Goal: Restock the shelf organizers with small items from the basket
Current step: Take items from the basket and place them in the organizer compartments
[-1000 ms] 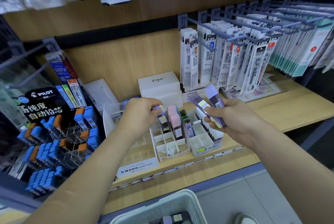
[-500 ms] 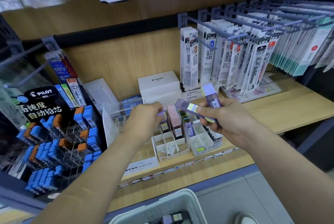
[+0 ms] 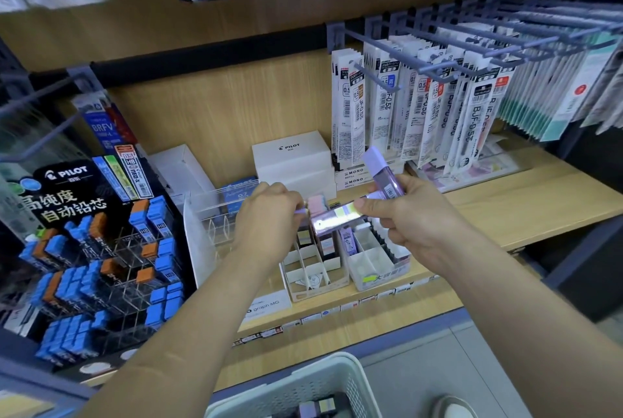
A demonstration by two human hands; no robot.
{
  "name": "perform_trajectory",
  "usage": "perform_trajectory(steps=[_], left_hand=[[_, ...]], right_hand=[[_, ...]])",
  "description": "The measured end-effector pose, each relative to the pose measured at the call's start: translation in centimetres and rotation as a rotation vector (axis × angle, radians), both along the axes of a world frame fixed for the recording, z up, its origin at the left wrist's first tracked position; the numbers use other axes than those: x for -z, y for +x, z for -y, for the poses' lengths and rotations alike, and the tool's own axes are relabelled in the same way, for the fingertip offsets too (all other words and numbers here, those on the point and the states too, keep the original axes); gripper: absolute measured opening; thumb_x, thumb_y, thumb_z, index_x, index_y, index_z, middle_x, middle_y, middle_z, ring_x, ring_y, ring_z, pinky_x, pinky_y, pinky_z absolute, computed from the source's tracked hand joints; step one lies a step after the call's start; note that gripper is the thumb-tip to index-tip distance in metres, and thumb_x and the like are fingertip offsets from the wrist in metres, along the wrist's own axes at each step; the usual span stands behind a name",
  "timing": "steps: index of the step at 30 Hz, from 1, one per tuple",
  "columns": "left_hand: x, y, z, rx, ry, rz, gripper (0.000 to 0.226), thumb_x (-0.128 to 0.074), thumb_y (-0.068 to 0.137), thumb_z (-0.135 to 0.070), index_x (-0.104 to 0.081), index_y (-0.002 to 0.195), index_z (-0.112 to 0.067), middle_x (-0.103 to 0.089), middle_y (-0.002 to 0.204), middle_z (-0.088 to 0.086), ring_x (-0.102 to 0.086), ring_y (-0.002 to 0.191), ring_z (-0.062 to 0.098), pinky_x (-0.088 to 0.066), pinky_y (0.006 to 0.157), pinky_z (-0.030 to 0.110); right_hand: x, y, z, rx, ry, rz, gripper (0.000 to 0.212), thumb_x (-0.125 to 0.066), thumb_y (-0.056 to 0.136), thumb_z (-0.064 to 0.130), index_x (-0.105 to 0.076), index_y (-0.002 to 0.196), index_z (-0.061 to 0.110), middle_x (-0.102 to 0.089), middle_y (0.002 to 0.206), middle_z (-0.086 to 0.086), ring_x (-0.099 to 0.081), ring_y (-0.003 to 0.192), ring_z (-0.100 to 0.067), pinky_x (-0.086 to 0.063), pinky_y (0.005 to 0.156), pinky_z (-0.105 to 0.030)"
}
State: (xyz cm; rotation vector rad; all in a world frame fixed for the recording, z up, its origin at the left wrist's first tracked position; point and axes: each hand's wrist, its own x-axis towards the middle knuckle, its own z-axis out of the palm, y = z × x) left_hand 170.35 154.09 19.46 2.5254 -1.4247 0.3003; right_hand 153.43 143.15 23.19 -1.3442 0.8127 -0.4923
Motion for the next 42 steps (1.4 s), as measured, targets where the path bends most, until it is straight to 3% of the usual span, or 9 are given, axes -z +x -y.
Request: perform_trajectory(steps=[6, 13, 15, 18, 20, 28, 33, 36, 42], left_hand=[[-0.3, 0.3, 0.1, -0.068, 0.049, 0.024, 0.019, -0.056, 0.091, -0.031, -0.069, 0.101, -0.022, -0.067, 0.094, 0.005, -0.051, 0.094, 0.024, -0.036, 0.068, 0.03], [-0.3, 0.6, 0.3, -0.048, 0.037, 0.066, 0.015, -0.057, 0.09, -0.029, -0.068, 0.1, -0.025, -0.065, 0.097, 0.0, -0.05, 0.098, 0.024, -0.039, 0.074, 0.031], [-0.9, 0.7, 0.3, -0.036, -0.096, -0.052, 0.014, -0.058, 0.089, -0.023, -0.072, 0.088, -0.023, -0.068, 0.089, -0.001, -0.054, 0.092, 0.023, -0.042, 0.07, 0.029], [-3.6, -0.3, 0.4, 0.034, -0.358, -0.671, 0.014, -0.062, 0.089, -0.02, -0.074, 0.082, -0.018, -0.072, 0.077, -0.006, -0.06, 0.068, 0.005, -0.043, 0.066, 0.022], [-5.5, -1.6, 0.1, 0.173, -0.294, -0.948, 0.011, -0.067, 0.087, -0.023, -0.076, 0.085, -0.016, -0.07, 0.072, -0.003, -0.052, 0.056, 0.005, -0.044, 0.06, 0.021], [-6.4, -2.7, -1.6, 0.256, 0.061, -0.604, 0.051, -0.084, 0.069, -0.024, -0.063, 0.113, -0.039, -0.068, 0.065, -0.006, -0.058, 0.056, 0.001, -0.05, 0.066, 0.022], [-6.4, -1.9, -2.7, 0.27, -0.018, -0.876, 0.045, -0.071, 0.084, -0.008, -0.061, 0.104, -0.047, -0.059, 0.067, -0.002, -0.051, 0.049, 0.011, -0.048, 0.059, 0.029], [-6.4, -1.6, -3.3, 0.208, -0.194, -1.089, 0.038, -0.064, 0.088, -0.002, -0.059, 0.113, -0.03, -0.06, 0.063, -0.004, -0.057, 0.049, 0.014, -0.051, 0.053, 0.027], [-6.0, -1.4, -3.2, 0.086, -0.502, -1.301, 0.017, -0.062, 0.091, -0.013, -0.058, 0.105, -0.021, -0.07, 0.073, 0.006, -0.067, 0.057, 0.017, -0.055, 0.054, 0.022]], right_hand=[[0.1, 0.4, -0.1, -0.001, -0.026, -0.025, 0.019, -0.077, 0.08, 0.009, -0.06, 0.085, 0.013, -0.048, 0.064, 0.001, -0.031, 0.046, -0.01, -0.025, 0.039, -0.022], [0.3, 0.6, -0.1, -0.03, -0.014, -0.025, 0.01, -0.067, 0.088, 0.004, -0.06, 0.089, 0.011, -0.053, 0.07, -0.004, -0.035, 0.051, -0.012, -0.025, 0.042, -0.022], [0.4, 0.7, 0.1, -0.034, -0.044, -0.026, 0.016, -0.073, 0.085, 0.008, -0.062, 0.097, 0.005, -0.053, 0.063, 0.002, -0.038, 0.041, -0.006, -0.026, 0.038, -0.02], [0.6, 1.1, 0.1, -0.024, -0.095, -0.038, 0.028, -0.078, 0.081, 0.014, -0.065, 0.102, 0.001, -0.047, 0.049, 0.011, -0.037, 0.035, -0.001, -0.027, 0.036, -0.017], [0.7, 1.3, -0.1, -0.046, -0.111, -0.038, 0.03, -0.079, 0.08, 0.018, -0.066, 0.102, 0.002, -0.046, 0.049, 0.011, -0.036, 0.036, -0.001, -0.027, 0.036, -0.015], [0.2, 2.0, -1.9, -0.229, -0.018, -0.062, 0.009, -0.068, 0.09, 0.014, -0.061, 0.093, 0.01, -0.052, 0.068, -0.006, -0.031, 0.041, -0.007, -0.023, 0.035, -0.018], [-0.5, 2.1, -2.0, -0.194, 0.115, -0.087, 0.021, -0.052, 0.1, 0.03, -0.06, 0.104, 0.012, -0.064, 0.075, -0.011, -0.026, 0.042, -0.008, -0.018, 0.035, -0.018], [-0.5, 1.8, -2.0, -0.235, 0.076, -0.1, 0.02, -0.062, 0.094, 0.034, -0.065, 0.102, 0.015, -0.074, 0.092, -0.017, -0.025, 0.042, -0.007, -0.019, 0.035, -0.017], [0.4, 1.8, -2.4, -0.352, 0.058, -0.055, 0.01, -0.068, 0.09, 0.016, -0.066, 0.1, 0.013, -0.054, 0.069, -0.001, -0.021, 0.042, -0.006, -0.017, 0.035, -0.016]])
